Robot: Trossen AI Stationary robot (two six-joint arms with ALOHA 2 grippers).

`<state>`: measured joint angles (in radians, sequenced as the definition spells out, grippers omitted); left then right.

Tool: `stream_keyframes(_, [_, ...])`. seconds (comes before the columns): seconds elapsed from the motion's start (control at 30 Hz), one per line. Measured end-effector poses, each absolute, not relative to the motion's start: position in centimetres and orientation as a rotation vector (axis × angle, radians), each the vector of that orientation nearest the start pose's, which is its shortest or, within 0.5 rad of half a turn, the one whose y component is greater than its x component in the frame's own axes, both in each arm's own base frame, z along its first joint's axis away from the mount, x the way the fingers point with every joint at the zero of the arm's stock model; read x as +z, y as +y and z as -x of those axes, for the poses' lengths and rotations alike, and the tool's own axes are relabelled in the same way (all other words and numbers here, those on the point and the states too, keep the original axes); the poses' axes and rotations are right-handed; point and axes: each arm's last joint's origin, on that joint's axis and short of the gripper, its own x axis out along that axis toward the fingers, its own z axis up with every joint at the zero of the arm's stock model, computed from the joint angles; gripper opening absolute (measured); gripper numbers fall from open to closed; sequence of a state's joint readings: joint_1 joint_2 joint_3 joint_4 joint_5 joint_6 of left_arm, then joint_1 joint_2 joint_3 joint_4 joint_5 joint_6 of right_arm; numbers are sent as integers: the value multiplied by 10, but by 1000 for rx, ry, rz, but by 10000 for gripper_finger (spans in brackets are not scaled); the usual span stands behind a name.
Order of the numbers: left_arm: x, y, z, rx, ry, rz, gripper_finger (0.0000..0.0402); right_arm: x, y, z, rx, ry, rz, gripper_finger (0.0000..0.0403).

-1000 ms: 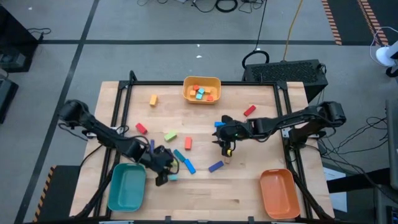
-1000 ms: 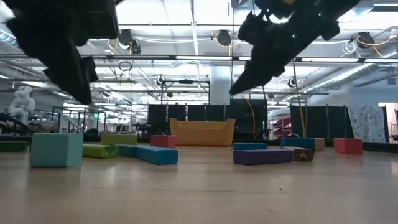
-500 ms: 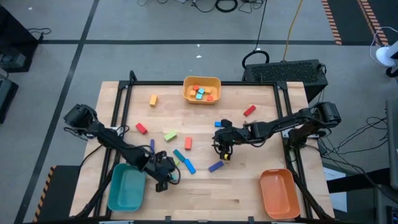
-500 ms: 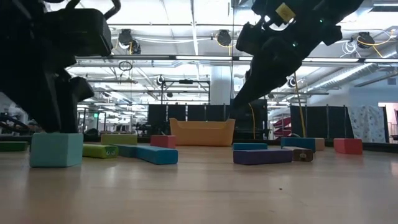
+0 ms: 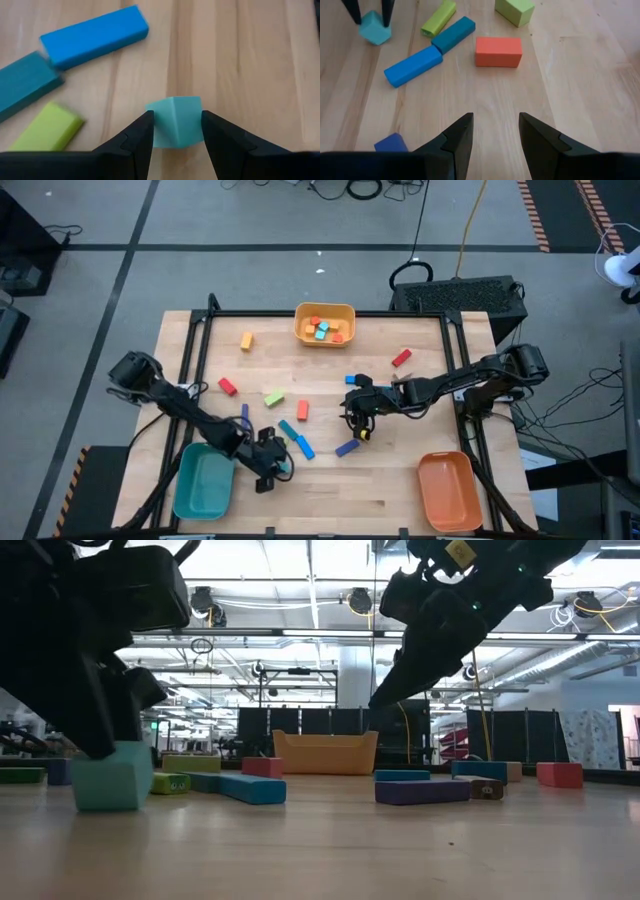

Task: Sort blocks by size
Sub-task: Put the blue square block into the yellow bin

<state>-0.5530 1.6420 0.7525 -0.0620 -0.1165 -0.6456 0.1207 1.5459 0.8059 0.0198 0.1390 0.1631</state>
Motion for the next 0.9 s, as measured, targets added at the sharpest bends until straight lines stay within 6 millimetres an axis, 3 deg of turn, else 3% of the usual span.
stream_keyframes(0.27, [122,-156,-260,-98,969,251,164,183,33,-306,-76,710,-64,143])
stream_keyframes(0.47, [123,-145,-264,-22,948,245,164,183,33,-306,-81,708,-63,143])
stream_keyframes(0.73, [142,-126,-258,92,929,203,164,184,32,-306,-120,696,-56,143])
stream_keyframes(0.9, [155,-124,-251,84,911,143,165,184,33,-306,-122,691,-54,143])
